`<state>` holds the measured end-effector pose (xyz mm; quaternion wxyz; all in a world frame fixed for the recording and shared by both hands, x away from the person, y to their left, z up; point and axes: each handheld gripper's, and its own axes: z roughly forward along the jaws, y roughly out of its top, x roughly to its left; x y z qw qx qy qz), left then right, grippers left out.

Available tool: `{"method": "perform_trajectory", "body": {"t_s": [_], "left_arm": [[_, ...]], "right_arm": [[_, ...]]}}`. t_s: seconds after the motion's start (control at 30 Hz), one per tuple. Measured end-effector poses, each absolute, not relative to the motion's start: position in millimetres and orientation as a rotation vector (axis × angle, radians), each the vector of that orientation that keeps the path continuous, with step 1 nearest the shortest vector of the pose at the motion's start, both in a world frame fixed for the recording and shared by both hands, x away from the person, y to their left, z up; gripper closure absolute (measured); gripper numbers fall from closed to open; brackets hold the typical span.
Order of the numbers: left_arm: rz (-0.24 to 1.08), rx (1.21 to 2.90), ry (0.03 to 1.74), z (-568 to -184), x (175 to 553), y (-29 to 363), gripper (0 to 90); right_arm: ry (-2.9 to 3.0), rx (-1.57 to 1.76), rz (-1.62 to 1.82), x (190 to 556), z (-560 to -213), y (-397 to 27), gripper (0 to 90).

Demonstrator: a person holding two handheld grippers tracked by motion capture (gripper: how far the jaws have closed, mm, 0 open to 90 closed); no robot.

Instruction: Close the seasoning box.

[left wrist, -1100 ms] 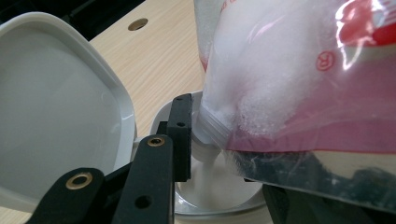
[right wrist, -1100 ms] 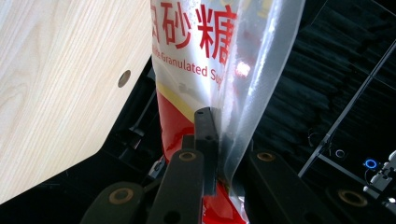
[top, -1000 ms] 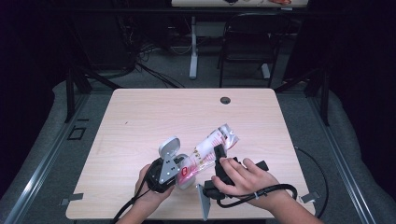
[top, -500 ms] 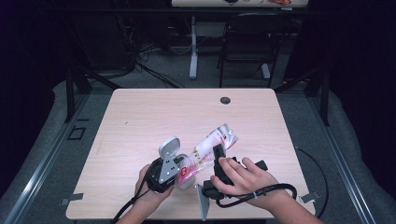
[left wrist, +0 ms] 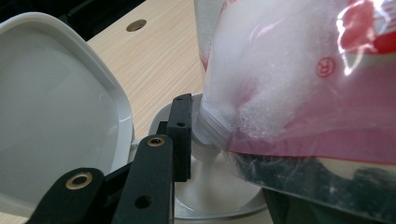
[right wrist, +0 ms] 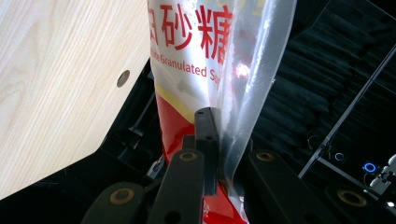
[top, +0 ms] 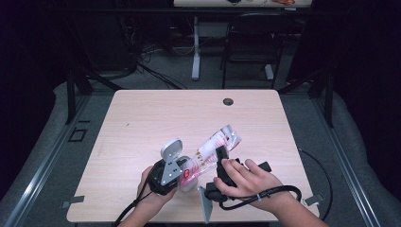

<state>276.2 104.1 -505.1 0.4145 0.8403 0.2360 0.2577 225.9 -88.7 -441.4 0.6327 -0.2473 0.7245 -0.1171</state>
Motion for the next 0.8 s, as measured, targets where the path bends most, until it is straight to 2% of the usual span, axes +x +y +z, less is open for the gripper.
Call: {"method": "perform_trajectory", "body": {"t_s": [0.8], "left_arm": [[0.627, 2.095, 0.595, -502.8, 278.2, 104.8, 71.4]], "right_arm": [[1.660, -0.574, -0.276, 226.8, -435.9, -86.9, 87.5]]}}
